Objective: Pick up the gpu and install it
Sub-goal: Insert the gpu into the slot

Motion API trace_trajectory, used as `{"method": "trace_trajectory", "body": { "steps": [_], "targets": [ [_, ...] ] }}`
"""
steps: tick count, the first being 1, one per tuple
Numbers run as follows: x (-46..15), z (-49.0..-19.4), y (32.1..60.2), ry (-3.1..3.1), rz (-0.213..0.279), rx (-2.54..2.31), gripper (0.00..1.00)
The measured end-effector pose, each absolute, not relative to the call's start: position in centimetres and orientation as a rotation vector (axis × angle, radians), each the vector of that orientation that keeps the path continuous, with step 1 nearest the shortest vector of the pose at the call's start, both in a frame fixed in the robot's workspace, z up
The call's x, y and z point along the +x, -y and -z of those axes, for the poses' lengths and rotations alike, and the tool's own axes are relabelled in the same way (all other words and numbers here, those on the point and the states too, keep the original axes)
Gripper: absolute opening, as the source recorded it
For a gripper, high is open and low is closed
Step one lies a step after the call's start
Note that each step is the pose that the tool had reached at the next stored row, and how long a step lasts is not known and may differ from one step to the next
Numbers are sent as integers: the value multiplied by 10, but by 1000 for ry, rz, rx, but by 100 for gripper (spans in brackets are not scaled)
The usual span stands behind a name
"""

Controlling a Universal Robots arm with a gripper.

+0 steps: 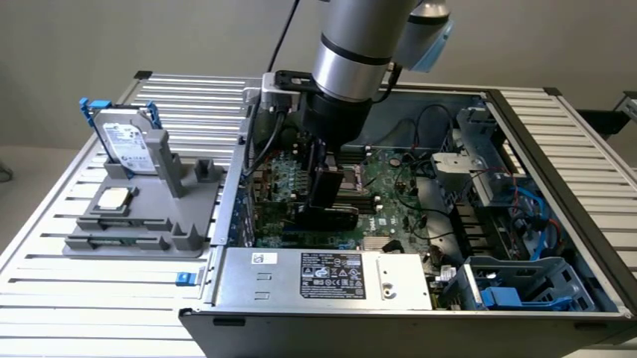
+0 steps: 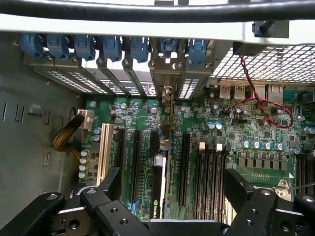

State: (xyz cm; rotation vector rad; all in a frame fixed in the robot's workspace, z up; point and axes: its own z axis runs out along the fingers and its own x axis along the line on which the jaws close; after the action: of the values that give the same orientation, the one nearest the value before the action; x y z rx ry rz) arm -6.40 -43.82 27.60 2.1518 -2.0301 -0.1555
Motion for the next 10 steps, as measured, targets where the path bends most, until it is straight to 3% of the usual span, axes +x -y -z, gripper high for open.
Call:
{"method": "trace_trajectory", "body": {
  "steps": [7,8,9,10],
  "targets": [
    [-64,-277,437,2030,155,2152,90],
    [-64,-277,437,2030,156,2152,78],
    [-64,-279,437,2030,156,2152,78],
    [-64,-280,437,2030,156,2152,72]
  ]
}}
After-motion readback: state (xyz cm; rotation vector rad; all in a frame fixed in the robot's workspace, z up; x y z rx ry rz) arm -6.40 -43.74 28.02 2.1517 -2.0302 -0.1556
